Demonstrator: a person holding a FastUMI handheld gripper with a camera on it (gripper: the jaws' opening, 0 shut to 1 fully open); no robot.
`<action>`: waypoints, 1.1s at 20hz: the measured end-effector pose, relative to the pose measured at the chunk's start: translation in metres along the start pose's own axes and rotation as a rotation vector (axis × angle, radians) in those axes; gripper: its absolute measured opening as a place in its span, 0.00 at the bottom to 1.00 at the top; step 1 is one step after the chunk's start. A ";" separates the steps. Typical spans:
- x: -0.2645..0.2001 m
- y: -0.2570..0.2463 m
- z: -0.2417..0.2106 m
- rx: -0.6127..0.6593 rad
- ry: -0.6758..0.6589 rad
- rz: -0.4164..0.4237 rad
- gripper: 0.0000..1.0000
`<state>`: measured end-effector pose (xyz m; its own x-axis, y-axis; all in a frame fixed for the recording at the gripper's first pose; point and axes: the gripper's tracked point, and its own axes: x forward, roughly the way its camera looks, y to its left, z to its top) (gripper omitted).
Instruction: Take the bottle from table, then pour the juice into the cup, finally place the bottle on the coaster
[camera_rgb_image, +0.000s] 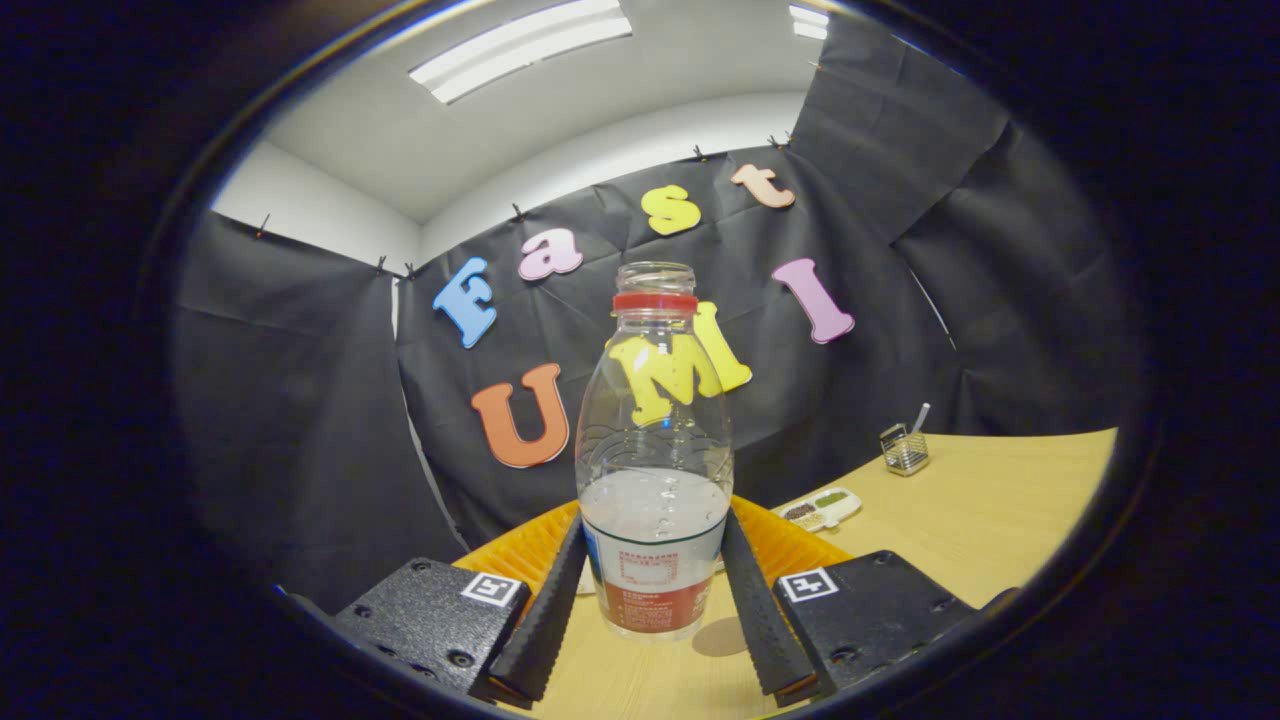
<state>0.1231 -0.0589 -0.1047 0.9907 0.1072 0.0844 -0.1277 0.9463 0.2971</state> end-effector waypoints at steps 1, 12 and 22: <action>0.009 0.001 -0.004 -0.030 0.012 -0.006 0.79; 0.097 -0.022 -0.109 -0.271 0.157 -0.108 0.80; 0.123 -0.046 -0.187 -0.321 0.266 -0.140 0.81</action>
<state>0.2598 -0.0322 -0.2858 0.9806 0.0066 -0.1957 -0.0119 0.9996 -0.0263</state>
